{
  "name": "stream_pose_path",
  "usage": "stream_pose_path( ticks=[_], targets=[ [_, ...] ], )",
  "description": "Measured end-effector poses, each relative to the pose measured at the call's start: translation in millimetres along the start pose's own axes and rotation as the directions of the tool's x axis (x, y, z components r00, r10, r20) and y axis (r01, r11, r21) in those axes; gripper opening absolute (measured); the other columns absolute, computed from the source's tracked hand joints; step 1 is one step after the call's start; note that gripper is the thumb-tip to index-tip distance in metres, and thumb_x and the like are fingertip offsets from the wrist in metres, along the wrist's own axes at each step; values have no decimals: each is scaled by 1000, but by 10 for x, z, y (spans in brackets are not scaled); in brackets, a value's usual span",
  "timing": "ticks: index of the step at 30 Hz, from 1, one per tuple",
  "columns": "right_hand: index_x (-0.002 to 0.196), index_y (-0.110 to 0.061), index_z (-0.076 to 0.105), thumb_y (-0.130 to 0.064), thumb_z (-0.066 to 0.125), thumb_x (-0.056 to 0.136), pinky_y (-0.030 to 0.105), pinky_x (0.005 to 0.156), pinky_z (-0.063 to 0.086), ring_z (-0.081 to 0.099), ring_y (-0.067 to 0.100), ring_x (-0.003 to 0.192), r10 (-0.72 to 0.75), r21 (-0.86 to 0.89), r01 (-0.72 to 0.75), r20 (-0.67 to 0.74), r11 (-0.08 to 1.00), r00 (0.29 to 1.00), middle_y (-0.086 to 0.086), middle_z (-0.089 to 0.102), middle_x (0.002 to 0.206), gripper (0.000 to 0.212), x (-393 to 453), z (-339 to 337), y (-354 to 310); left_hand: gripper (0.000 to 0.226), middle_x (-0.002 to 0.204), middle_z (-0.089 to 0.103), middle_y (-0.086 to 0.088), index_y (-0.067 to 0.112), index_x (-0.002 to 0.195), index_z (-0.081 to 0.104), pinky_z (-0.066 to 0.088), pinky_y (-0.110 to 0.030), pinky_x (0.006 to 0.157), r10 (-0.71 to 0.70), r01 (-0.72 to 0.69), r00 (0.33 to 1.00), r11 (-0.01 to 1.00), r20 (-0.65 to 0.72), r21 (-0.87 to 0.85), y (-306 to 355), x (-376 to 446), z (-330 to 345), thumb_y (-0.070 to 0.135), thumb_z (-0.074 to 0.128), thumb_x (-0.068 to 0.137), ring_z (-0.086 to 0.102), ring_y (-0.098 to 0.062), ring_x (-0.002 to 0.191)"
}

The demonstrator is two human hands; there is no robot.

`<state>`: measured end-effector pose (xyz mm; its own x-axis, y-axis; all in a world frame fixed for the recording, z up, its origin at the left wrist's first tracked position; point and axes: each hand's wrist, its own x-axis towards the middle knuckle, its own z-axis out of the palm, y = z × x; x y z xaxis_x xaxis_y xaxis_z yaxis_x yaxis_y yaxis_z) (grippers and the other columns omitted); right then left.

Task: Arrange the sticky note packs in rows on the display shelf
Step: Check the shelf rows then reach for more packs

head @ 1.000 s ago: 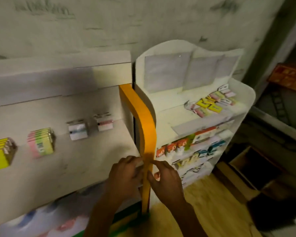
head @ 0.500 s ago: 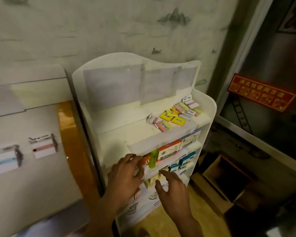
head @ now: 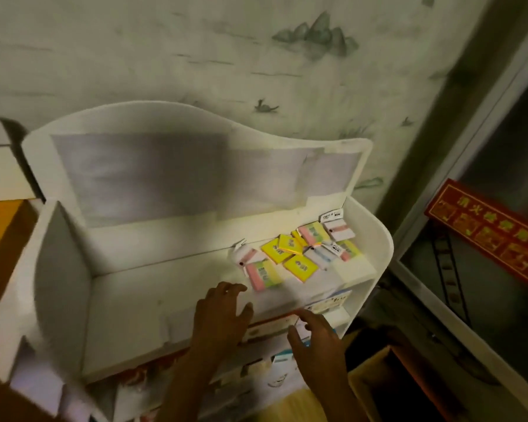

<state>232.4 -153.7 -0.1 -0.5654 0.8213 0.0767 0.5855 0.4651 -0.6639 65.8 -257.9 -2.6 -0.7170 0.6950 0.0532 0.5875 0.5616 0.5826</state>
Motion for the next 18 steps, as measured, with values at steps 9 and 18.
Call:
stream_pose_path(
  ticks=[9,18],
  targets=[
    [123,-33,59,-27,64,90,30,95,49,56,13,110,-13,82,0,159,997,987,-7,60,121,34,954,-48,364,48,130,53,7,37,129,53,42,-34,93,-218,222,974,972,-65,71,244,668,428,58,57,86,49,-15,117],
    [127,-24,59,-32,63,90,33,91,49,58,18,108,-68,20,65,261,998,963,-1,58,123,38,1780,-111,695,73,117,53,-2,21,123,51,44,-37,88,-513,529,843,846,-161,73,440,1083,856,75,56,73,51,-21,109]
  ],
)
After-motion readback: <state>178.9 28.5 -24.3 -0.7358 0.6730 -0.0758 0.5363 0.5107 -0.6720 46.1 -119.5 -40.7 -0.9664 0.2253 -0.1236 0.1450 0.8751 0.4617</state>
